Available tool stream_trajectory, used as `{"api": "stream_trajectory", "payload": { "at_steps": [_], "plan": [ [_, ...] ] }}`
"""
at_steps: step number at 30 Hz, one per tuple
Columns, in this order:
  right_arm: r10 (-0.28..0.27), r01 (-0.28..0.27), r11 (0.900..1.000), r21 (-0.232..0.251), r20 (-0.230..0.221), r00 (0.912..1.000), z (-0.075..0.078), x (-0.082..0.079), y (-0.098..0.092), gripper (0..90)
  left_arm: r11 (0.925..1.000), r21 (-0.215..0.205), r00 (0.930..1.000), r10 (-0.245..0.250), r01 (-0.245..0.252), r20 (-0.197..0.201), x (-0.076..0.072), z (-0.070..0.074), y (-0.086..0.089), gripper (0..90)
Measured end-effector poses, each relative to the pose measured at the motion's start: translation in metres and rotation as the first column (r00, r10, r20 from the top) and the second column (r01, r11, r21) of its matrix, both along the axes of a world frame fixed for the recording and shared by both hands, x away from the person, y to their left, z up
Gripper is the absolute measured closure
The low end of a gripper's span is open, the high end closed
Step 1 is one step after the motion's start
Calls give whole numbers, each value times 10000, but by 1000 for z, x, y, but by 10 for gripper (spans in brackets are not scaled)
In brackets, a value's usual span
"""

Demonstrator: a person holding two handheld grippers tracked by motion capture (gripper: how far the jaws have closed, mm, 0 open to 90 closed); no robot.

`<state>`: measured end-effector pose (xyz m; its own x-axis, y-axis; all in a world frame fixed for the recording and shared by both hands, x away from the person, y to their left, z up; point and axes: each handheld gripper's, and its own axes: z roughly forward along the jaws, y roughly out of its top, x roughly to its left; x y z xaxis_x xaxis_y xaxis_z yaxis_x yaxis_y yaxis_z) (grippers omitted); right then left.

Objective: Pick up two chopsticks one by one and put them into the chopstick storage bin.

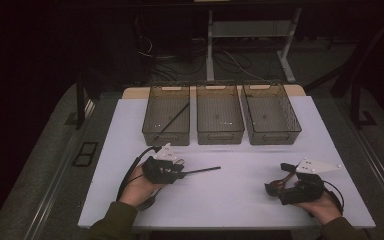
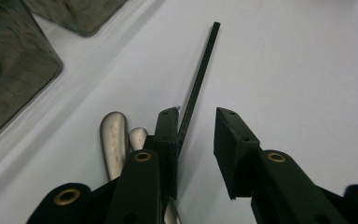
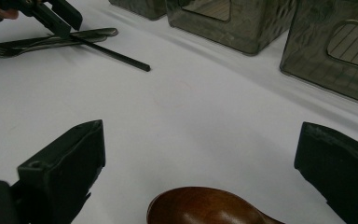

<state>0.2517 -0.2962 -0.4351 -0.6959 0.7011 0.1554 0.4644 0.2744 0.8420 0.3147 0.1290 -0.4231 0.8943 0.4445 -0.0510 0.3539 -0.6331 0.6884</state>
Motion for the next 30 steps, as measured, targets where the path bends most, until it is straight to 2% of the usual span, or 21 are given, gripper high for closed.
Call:
{"api": "stream_trajectory", "payload": {
  "at_steps": [6,11,24,30],
  "plan": [
    [26,-26,10000,-21,4,10000,0,0,1,22,9992,380,9999,-139,140,-33,8,-10,-5,717],
    [0,0,10000,-14,-4,10000,0,0,1,22,9976,647,9994,-236,251,-235,10,-16,-8,731],
    [15,-15,10000,4,5,10000,0,-1,1,22,9986,490,9990,-158,178,-409,10,-18,-8,842],
    [30,-30,10000,-5,6,10000,0,0,1,22,9986,509,9987,-147,172,-486,10,-18,-8,849]
  ]
}}
